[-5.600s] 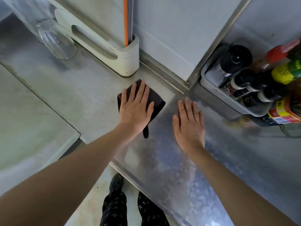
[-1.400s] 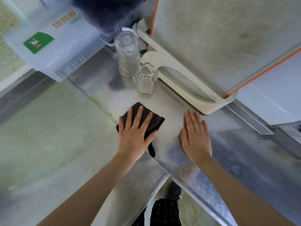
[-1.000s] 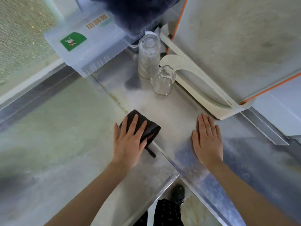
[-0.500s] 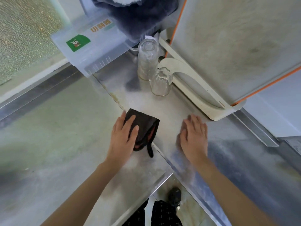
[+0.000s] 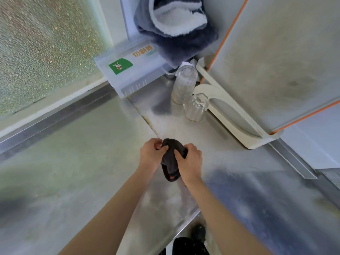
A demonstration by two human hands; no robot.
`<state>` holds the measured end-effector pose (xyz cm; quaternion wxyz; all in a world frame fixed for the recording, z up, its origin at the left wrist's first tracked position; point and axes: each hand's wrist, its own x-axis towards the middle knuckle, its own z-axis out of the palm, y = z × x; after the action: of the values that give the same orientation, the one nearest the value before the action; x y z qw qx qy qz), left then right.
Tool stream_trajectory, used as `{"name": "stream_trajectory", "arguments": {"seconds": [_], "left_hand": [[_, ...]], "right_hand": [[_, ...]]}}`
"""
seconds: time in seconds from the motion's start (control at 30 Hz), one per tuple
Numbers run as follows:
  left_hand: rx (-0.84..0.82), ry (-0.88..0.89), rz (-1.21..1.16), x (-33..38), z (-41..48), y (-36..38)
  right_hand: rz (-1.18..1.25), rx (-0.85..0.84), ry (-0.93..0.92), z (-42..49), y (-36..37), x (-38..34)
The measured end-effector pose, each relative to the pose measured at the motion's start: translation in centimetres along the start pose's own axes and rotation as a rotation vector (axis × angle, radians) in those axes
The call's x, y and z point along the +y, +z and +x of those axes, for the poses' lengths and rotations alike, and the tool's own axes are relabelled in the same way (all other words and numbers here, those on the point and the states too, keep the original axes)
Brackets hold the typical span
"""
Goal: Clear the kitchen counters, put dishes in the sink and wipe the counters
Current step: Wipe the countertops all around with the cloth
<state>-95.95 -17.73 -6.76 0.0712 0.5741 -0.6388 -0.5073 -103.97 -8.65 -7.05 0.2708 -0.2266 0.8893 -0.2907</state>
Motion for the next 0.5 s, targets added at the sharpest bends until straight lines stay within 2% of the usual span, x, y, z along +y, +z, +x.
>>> {"name": "stream_trajectory", "arguments": {"seconds": [0.1,0.2,0.33,0.5], "left_hand": [[-0.037,0.124,0.003,-0.9,-0.9,-1.4],[-0.113,0.193,-0.102,-1.6,-2.9,-3.2],[-0.158,0.316,-0.102,-2.5,-6.2,-4.7],[-0.032,0.357,-0.101,-2.2,-6.5,-6.1]], "right_hand": [[0.392,-0.022,0.014,-1.5,-1.1,-0.4],[0.484,-0.018,-0.034,-2.4,-2.6,-0.6],[0.364,-0.190,-0.195,-3.7,-5.3,-1.3],[0.074,-0.285,-0.397,-1.8,-6.8,-3.2]]}}
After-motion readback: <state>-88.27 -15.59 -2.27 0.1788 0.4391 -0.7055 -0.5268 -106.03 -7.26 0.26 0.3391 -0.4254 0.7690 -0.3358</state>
